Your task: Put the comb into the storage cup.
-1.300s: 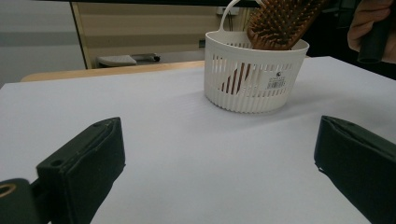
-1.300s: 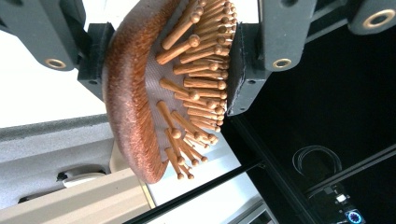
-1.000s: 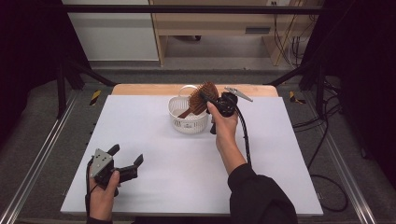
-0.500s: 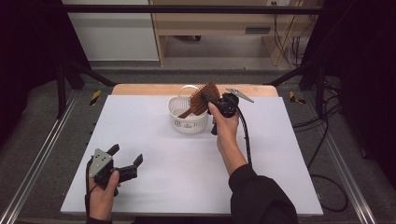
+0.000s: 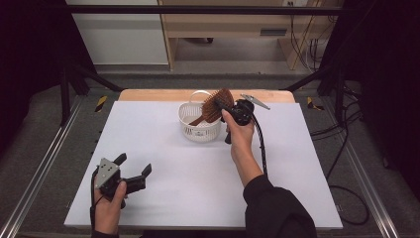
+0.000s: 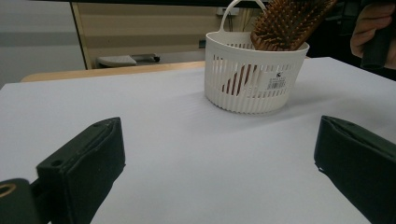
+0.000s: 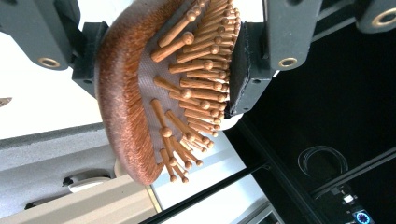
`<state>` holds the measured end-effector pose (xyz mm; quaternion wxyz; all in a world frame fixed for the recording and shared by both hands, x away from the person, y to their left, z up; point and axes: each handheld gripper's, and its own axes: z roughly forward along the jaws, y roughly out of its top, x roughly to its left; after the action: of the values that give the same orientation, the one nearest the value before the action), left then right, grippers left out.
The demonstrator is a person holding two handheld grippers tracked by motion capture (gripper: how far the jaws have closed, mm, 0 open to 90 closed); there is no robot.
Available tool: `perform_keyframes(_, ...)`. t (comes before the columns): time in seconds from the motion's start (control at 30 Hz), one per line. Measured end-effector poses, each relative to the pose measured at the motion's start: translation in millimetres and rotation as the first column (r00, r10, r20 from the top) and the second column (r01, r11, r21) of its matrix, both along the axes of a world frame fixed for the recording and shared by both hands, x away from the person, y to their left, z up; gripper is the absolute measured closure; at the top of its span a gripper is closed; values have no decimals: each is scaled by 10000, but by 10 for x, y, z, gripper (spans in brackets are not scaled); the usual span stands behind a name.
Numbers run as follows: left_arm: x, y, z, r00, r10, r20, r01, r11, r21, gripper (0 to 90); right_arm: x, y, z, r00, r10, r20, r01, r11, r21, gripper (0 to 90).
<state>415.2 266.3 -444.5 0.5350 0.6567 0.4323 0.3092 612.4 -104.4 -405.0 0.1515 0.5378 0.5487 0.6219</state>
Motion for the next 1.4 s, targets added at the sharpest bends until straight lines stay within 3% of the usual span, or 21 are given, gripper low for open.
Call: perform_keyframes(1.4,1,-4,-2,10000,-77,-13,77,10000,10,18,5,-99,-42,9997,-205,-94,206,9997,128,412)
